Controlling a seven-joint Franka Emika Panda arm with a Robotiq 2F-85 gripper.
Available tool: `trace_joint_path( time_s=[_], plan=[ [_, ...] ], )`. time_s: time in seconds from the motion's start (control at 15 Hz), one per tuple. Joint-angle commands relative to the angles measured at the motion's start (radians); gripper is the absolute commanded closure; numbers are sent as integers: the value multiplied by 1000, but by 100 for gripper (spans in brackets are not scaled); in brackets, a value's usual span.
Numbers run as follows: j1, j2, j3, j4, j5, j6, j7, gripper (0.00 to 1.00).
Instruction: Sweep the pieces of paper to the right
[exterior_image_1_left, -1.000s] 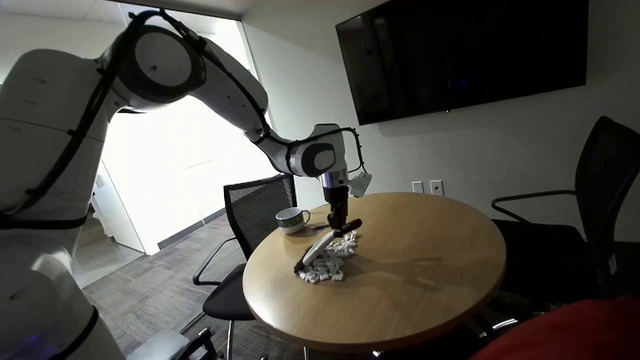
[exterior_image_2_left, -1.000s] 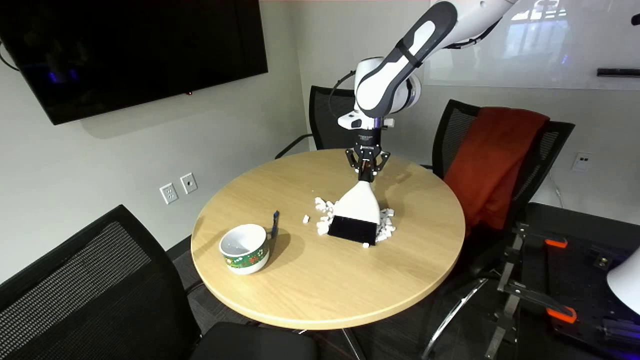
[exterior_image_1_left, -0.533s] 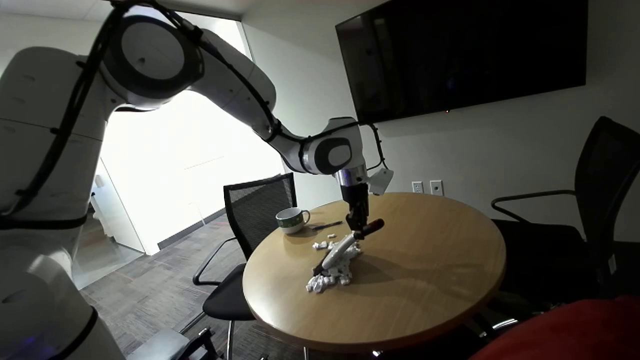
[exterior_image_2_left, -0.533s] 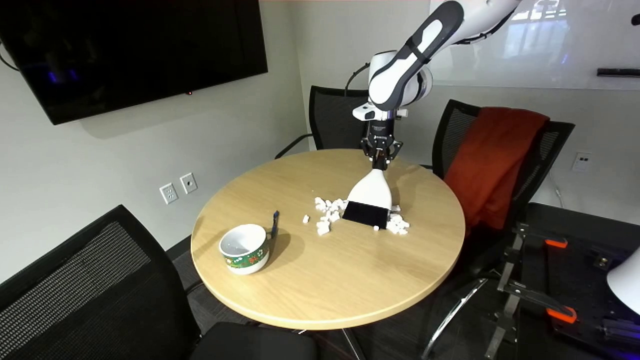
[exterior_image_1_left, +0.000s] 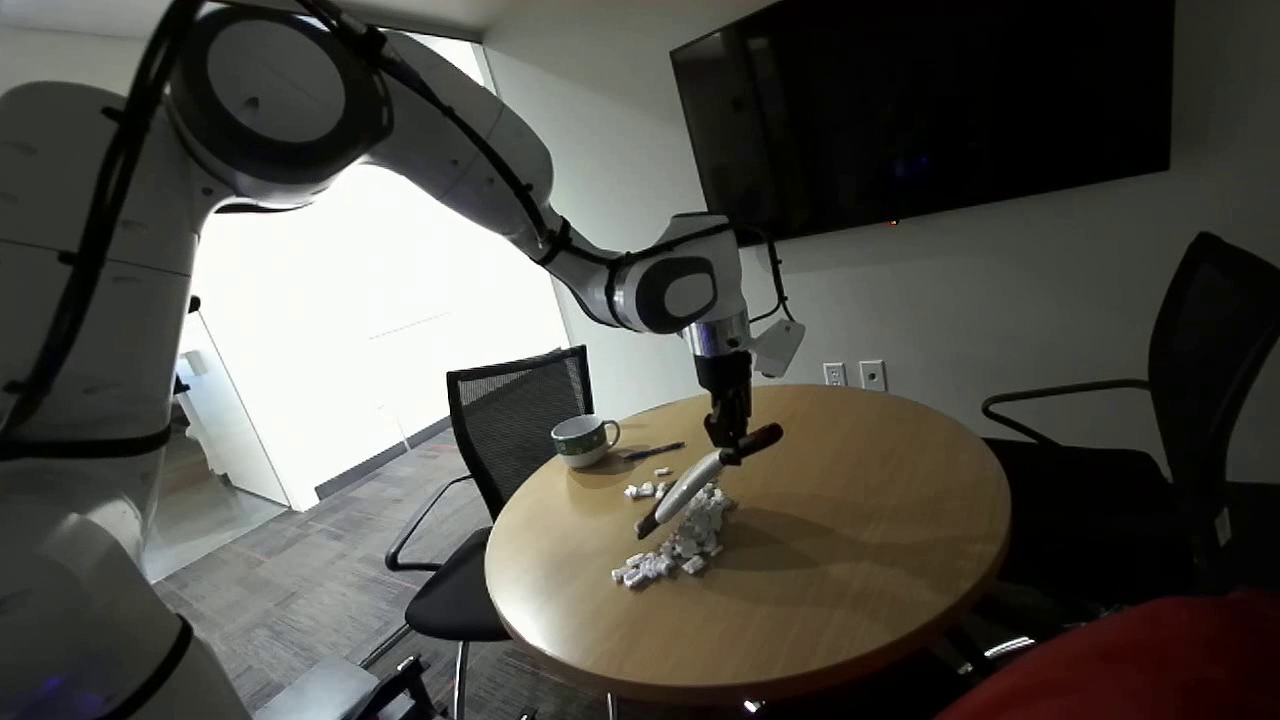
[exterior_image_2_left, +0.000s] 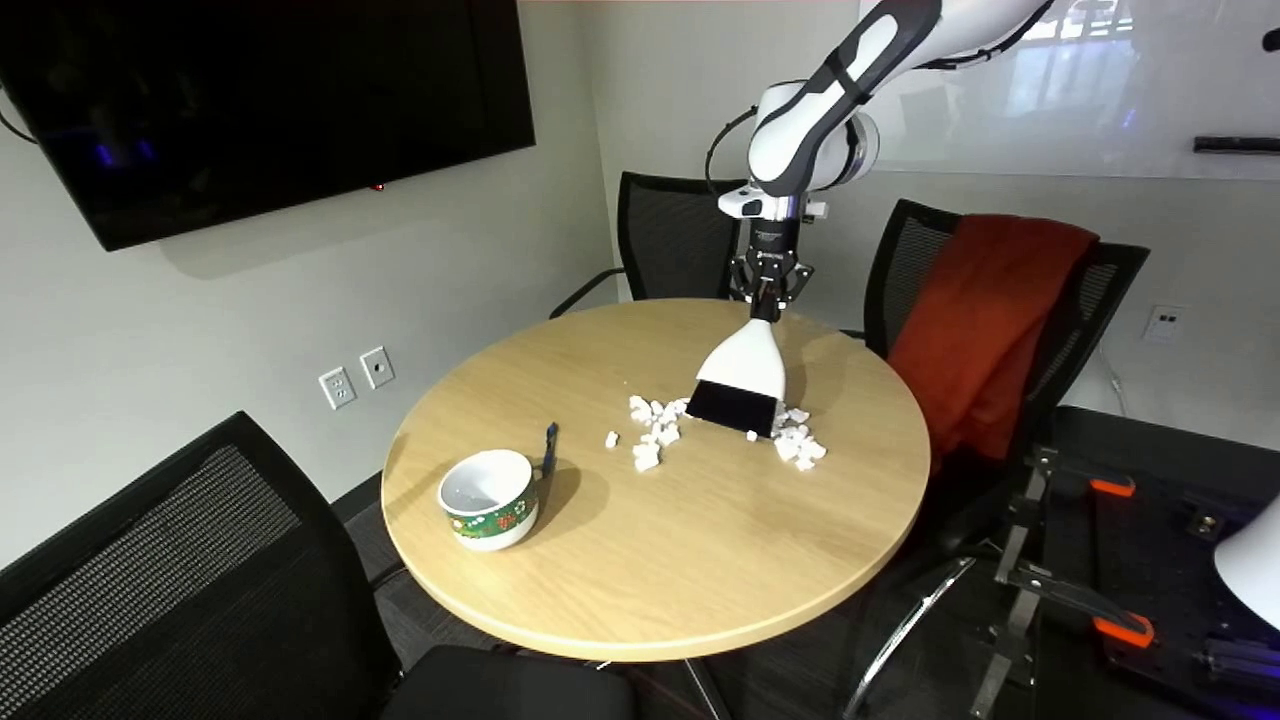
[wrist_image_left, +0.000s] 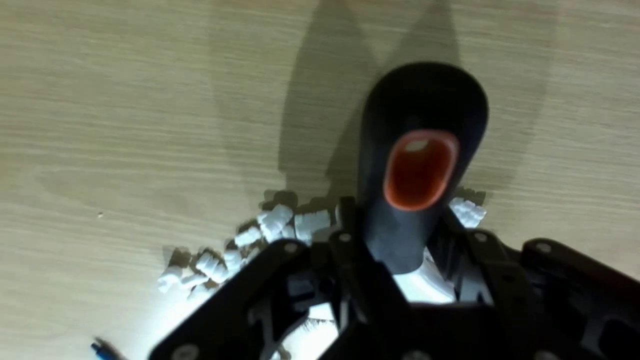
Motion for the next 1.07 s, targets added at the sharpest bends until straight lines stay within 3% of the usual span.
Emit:
trace_joint_path(
  time_s=[0.0,0.27,0.47,0.67,1.0],
  plan=[
    [-43,-70,75,-17,128,-70,-114,88],
    [-7,-68,105,11,224,-81,-152,88],
    [43,-54,106,54,221,-87,-94,88],
    [106,-26,82,131,167,-121,20,88],
    [146,56,67,297,121,-242,203,88]
  ],
)
